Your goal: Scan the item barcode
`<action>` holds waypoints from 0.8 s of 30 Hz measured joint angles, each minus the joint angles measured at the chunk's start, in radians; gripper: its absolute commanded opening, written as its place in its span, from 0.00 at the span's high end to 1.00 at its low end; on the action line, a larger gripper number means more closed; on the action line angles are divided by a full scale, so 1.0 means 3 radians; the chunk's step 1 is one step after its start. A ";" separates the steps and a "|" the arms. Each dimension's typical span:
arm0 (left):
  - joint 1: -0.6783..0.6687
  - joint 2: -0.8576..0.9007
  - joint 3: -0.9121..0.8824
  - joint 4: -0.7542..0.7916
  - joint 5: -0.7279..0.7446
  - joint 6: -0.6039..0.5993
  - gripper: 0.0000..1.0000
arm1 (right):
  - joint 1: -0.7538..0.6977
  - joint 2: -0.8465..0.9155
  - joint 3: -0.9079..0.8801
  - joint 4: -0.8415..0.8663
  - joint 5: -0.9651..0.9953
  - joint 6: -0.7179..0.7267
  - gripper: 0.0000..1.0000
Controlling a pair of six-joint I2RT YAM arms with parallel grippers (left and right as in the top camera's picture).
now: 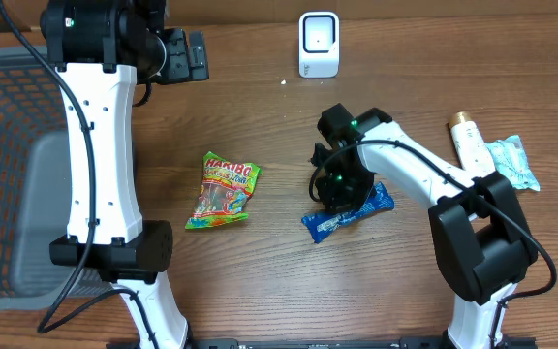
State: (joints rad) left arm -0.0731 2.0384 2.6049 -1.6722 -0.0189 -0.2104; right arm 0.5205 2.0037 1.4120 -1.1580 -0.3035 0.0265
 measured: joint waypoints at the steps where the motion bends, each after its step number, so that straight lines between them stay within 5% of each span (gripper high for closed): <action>1: 0.0000 0.0000 -0.0001 0.0000 0.0000 0.0000 0.01 | 0.0000 0.0000 -0.0048 0.0047 0.0001 0.0003 0.96; 24: 0.0000 0.0000 0.0000 -0.0001 0.0001 0.0000 0.00 | -0.0006 0.0001 -0.0177 0.0964 0.0809 0.0264 0.87</action>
State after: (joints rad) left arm -0.0731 2.0384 2.6049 -1.6726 -0.0185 -0.2104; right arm 0.5186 2.0041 1.3590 -0.8688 -0.0608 0.1059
